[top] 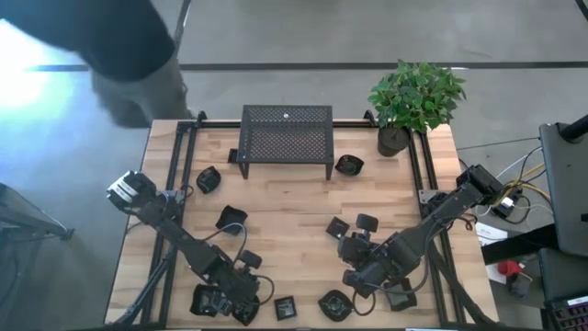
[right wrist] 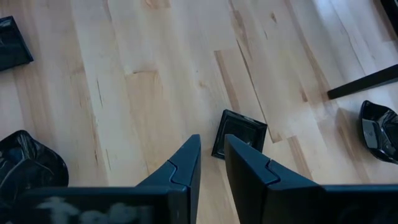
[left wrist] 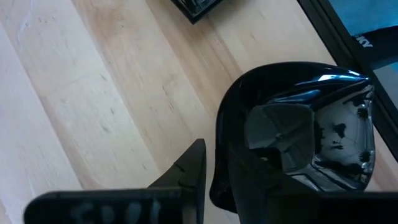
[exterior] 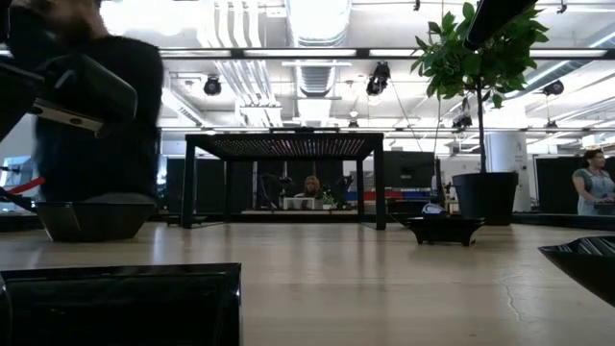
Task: Pick & Place Mini shaped plates
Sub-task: Stack the black leaf shaped plate on top of the other black leaf shaped plate
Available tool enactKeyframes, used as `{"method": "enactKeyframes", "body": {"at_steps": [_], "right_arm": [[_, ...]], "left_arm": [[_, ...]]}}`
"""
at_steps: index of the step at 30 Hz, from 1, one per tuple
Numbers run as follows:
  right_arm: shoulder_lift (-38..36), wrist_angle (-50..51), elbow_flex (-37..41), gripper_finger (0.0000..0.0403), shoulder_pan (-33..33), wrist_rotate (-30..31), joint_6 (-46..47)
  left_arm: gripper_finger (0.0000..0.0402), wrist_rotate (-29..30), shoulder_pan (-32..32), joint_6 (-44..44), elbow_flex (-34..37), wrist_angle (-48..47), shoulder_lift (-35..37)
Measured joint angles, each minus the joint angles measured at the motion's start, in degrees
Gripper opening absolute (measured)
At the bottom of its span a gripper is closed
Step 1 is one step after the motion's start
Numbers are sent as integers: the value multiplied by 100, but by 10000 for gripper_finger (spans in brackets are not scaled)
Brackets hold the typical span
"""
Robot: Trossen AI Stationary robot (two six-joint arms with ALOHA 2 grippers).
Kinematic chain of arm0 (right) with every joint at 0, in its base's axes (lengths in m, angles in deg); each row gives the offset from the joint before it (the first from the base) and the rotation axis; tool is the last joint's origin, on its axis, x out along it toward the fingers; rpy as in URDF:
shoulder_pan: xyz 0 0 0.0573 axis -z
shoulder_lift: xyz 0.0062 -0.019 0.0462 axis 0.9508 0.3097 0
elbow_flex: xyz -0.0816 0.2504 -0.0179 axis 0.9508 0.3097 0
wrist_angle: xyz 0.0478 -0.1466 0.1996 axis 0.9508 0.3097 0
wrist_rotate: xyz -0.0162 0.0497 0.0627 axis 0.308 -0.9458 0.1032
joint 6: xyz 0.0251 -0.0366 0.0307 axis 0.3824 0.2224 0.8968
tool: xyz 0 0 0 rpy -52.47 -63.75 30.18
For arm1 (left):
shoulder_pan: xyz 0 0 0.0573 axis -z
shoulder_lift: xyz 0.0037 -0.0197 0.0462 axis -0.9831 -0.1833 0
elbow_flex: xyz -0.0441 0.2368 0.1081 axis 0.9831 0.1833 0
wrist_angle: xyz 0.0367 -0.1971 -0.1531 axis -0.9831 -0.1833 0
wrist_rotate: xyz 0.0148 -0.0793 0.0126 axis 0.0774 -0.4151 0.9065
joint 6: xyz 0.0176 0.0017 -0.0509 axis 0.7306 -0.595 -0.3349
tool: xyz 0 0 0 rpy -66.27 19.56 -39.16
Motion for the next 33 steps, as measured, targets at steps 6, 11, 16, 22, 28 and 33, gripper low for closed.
{"method": "enactKeyframes", "body": {"at_steps": [6, 11, 16, 22, 28, 33], "right_arm": [[0, 2, 0, 68, 0, 0, 0], [0, 2, 0, 68, 0, -2, -2], [0, 4, 0, 68, 0, -2, -22], [0, 4, 0, 68, 0, -4, -17], [0, 4, 0, 68, 0, -7, -20], [0, 4, 0, 68, 2, -9, -17]], "left_arm": [[60, -32, 0, -92, 103, 165, 0], [60, -103, 2, -178, 186, 276, 0], [48, -101, 0, -148, 186, 276, 0], [5, -101, 0, -72, 186, 289, 0], [1, -98, 0, -28, 186, 291, 0], [1, -92, -2, -30, 186, 269, 56]]}}
